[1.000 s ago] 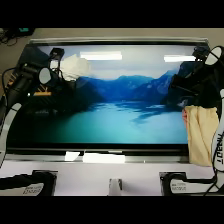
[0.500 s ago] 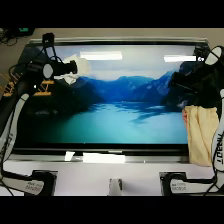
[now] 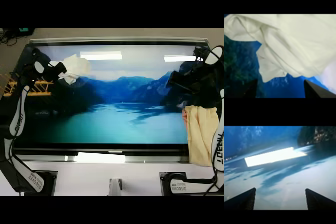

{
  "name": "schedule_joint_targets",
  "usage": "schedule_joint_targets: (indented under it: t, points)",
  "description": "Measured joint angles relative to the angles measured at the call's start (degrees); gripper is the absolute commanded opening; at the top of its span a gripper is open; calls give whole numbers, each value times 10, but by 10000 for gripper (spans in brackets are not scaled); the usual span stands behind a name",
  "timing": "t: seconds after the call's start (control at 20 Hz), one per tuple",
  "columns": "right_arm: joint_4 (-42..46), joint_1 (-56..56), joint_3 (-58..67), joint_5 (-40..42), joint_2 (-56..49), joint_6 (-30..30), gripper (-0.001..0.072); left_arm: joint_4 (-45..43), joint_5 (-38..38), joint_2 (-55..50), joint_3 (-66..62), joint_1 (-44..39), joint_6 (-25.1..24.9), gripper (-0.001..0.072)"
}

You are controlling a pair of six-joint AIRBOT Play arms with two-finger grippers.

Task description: Fold the shirts.

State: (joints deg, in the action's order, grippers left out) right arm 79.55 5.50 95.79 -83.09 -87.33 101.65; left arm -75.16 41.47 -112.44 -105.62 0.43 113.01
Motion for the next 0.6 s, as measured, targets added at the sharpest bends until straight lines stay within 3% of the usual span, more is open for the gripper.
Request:
schedule_joint_targets:
  t: [0.2, 0.25, 0.35, 0.4, 0.5, 0.55, 0.6]
  points:
    - [-8, 0, 0, -6, 0, 15, 681, 81, -74, -42, -4, 4, 2, 674]
    - [-14, 0, 0, -10, 0, 18, 681, 97, -88, -50, -5, 5, 2, 626]
    - [-26, 0, 0, -15, 0, 21, 680, 122, -109, -63, -5, 6, 2, 185]
    - [-33, 0, 0, -19, 0, 24, 680, 128, -112, -67, -5, 5, 2, 40]
    - [-49, 0, 0, -24, 0, 25, 680, 140, -120, -70, -5, 6, 3, 33]
    - [-53, 0, 0, -29, 0, 28, 638, 146, -122, -69, -5, 7, 3, 32]
    - [-58, 0, 0, -31, 0, 28, 543, 153, -118, -64, -5, 7, 2, 32]
